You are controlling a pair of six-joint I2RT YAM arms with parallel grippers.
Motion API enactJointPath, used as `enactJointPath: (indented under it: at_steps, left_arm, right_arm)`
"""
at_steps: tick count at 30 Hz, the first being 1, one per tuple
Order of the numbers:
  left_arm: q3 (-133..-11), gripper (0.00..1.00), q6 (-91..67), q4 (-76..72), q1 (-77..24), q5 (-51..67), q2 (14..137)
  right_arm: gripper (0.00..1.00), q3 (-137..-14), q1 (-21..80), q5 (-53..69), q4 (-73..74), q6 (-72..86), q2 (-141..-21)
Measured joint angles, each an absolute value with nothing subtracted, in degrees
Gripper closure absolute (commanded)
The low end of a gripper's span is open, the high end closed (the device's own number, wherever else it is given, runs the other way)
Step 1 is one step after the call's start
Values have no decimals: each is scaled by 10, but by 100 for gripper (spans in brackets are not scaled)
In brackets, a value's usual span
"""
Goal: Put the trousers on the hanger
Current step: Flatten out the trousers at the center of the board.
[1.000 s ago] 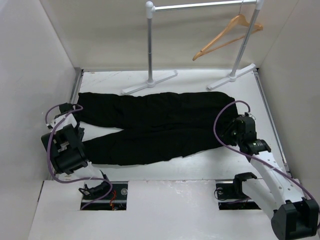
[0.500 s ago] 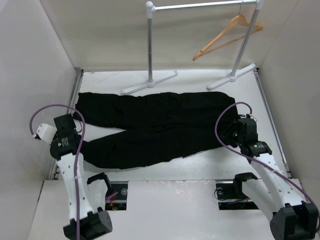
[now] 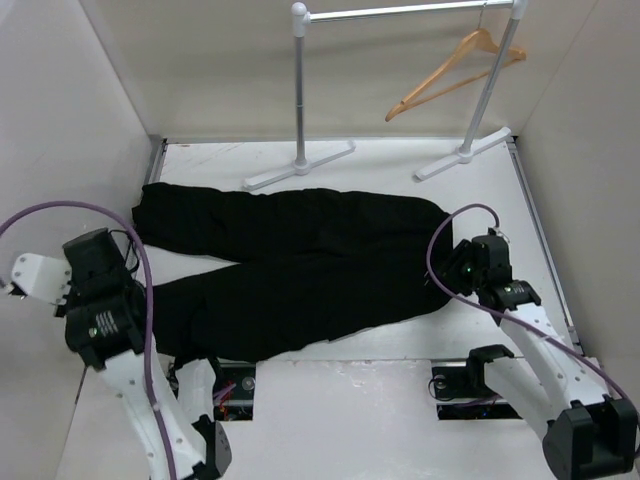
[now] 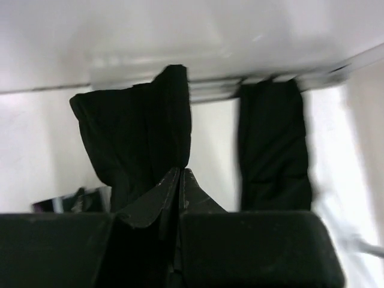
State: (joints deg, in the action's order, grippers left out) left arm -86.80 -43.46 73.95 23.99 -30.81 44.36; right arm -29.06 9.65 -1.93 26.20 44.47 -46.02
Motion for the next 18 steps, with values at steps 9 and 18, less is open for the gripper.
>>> enactJointPath:
  at_steps: [9, 18]
  left_arm:
    - [-673, 100, -441, 690, 207, -317, 616]
    - [-657, 100, -464, 499, 227, -321, 867]
  right_arm:
    - [35, -314, 18, -32, 261, 429, -538]
    - [31, -442, 3, -74, 223, 417, -713]
